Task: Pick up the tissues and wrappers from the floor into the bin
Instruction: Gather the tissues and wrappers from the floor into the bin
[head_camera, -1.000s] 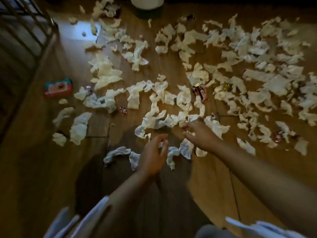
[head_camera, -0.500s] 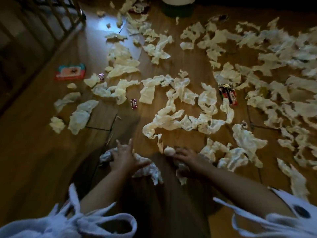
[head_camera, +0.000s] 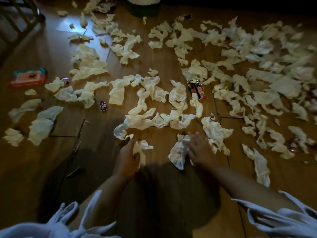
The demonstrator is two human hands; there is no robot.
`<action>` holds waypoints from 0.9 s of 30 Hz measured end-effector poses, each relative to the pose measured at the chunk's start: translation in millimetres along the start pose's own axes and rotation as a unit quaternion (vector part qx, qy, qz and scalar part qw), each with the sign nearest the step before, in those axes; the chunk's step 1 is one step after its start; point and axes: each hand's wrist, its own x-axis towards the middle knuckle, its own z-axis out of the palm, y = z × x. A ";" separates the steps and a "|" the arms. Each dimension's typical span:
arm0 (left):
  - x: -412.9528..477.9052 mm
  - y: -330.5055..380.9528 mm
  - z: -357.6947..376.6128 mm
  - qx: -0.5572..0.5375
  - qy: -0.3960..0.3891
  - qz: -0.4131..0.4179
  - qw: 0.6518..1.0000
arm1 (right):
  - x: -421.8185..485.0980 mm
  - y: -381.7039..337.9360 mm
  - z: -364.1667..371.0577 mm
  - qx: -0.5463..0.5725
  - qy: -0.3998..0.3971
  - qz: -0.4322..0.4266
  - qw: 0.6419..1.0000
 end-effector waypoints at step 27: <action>2.8 1.7 37.8 0.126 -0.128 0.028 0.983 | 4.3 38.7 -42.7 0.285 0.164 0.102 0.939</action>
